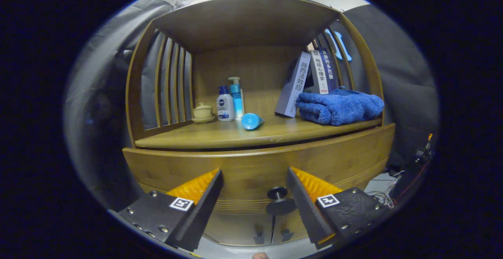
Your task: Pull open the drawer, take out the items inside it, and place them on the countertop above the cabinet.
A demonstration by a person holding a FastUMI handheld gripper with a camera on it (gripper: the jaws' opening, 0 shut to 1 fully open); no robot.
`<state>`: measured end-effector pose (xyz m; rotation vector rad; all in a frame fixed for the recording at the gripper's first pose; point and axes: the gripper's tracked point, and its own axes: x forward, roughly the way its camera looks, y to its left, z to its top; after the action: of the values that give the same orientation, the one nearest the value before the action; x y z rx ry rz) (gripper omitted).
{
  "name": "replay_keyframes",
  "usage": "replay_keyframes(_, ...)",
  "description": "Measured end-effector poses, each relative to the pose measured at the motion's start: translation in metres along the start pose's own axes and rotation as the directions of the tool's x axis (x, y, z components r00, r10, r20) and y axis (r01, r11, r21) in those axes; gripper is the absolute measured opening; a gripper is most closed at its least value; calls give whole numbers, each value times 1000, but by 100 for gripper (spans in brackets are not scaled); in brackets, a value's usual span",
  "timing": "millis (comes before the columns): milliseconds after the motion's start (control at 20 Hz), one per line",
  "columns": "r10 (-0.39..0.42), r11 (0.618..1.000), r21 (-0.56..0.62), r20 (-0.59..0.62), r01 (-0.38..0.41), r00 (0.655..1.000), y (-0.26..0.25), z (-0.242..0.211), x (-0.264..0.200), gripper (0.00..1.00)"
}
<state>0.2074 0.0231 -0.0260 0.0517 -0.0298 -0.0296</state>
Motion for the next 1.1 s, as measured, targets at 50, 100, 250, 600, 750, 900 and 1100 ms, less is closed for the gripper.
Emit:
replay_keyframes(50,0,1000,2,-1,0,1000,1,1,2,99)
replay_keyframes(100,1,1000,-1,-1,-1,1000,0,1,3,99)
replay_keyframes(250,1,1000,-1,-15,-1,1000,0,2,10,99)
replay_keyframes(600,39,999,-22,-94,-41,995,8,4,6,99)
replay_keyframes(750,54,998,-11,-50,-55,997,13,37,-19,99)
replay_keyframes(900,62,998,-8,-32,-63,998,21,69,-57,99)
replay_keyframes(1100,86,996,-29,13,-86,996,30,113,-118,99)
